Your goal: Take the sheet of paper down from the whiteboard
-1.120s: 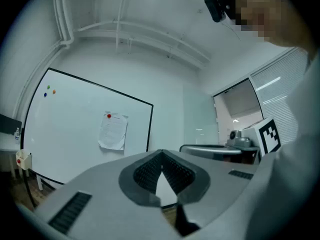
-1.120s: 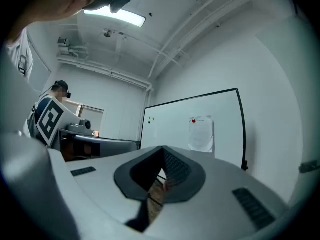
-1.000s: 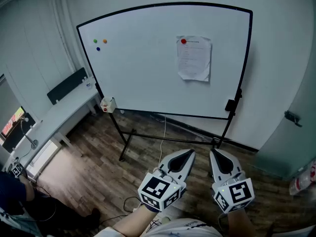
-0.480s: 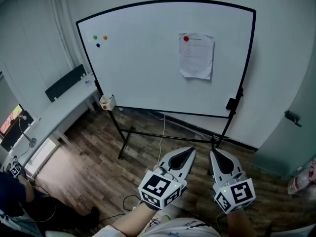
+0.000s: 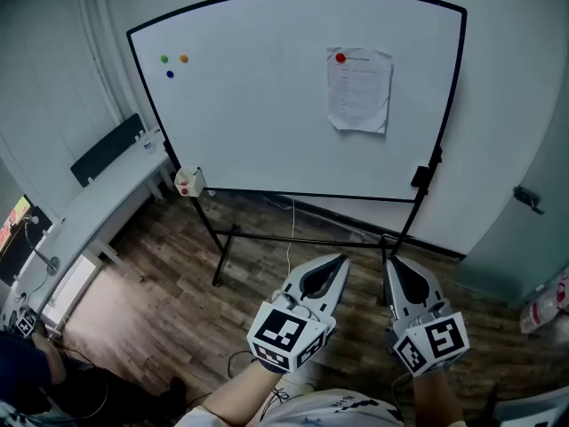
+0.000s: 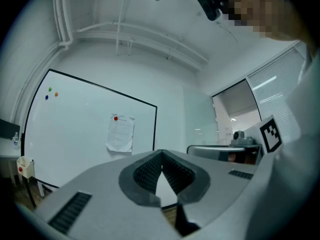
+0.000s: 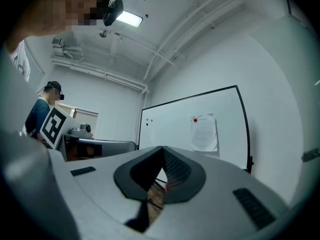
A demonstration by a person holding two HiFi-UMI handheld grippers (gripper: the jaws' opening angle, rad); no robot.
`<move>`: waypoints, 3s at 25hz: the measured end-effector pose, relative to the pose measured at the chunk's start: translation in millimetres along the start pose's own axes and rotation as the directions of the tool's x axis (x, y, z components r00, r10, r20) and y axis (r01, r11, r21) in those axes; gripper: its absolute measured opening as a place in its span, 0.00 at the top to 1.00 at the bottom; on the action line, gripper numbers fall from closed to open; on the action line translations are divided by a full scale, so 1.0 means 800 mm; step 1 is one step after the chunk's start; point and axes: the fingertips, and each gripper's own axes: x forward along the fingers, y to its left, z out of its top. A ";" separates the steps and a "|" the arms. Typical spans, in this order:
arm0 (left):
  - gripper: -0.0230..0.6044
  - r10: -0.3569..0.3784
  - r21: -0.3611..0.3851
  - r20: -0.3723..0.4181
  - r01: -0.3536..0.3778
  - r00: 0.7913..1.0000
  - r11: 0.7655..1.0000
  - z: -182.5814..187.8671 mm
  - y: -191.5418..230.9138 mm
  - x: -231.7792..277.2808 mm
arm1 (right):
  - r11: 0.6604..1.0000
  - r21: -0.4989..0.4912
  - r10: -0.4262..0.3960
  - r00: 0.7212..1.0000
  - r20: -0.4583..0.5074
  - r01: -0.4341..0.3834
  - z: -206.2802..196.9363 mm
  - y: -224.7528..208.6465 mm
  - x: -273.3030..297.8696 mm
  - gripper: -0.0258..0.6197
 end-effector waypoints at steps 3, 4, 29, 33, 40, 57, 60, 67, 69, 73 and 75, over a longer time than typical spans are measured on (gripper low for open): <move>0.94 -0.001 -0.011 -0.006 0.001 1.000 1.000 -0.005 0.017 0.004 | 1.000 0.005 -0.011 1.000 -0.005 0.011 -0.005 -0.002 0.011 0.94; 0.94 -0.002 -0.013 -0.009 0.002 1.000 1.000 -0.006 0.021 0.007 | 1.000 0.007 -0.014 1.000 -0.004 0.014 -0.004 -0.005 0.016 0.94; 0.94 0.148 0.085 -0.033 -0.145 0.988 0.986 0.001 0.193 0.344 | 0.995 0.041 0.088 0.994 0.071 -0.091 -0.028 -0.286 0.284 0.94; 0.94 0.169 0.129 -0.030 -0.163 0.985 0.978 0.009 0.216 0.376 | 0.996 0.031 0.085 0.993 0.078 -0.087 -0.025 -0.317 0.319 0.94; 0.94 0.179 0.183 0.037 -0.183 0.983 0.966 0.038 0.282 0.426 | 0.999 -0.013 0.054 0.996 0.065 -0.053 -0.029 -0.349 0.381 0.94; 0.82 0.233 0.537 0.234 -0.326 0.944 0.778 0.188 0.400 0.528 | 0.993 -0.062 -0.102 0.993 0.057 0.105 -0.030 -0.419 0.499 0.88; 0.77 0.280 0.546 0.241 -0.368 0.929 0.752 0.192 0.411 0.539 | 0.991 -0.050 -0.121 0.991 0.057 0.124 -0.036 -0.430 0.503 0.83; 0.74 0.338 0.591 0.218 -0.399 0.916 0.701 0.197 0.424 0.559 | 0.989 -0.037 -0.144 0.988 0.062 0.146 -0.037 -0.446 0.506 0.80; 0.74 0.348 0.595 0.211 -0.402 0.913 0.695 0.197 0.426 0.563 | 0.989 -0.039 -0.142 0.988 0.059 0.145 -0.039 -0.448 0.508 0.78; 0.74 0.363 0.605 0.196 -0.404 0.911 0.687 0.191 0.433 0.571 | 0.988 -0.029 -0.148 0.987 0.055 0.150 -0.049 -0.457 0.511 0.76; 0.74 0.371 0.612 0.198 -0.411 0.907 0.676 0.191 0.434 0.573 | 0.988 -0.024 -0.150 0.988 0.049 0.151 -0.052 -0.461 0.513 0.76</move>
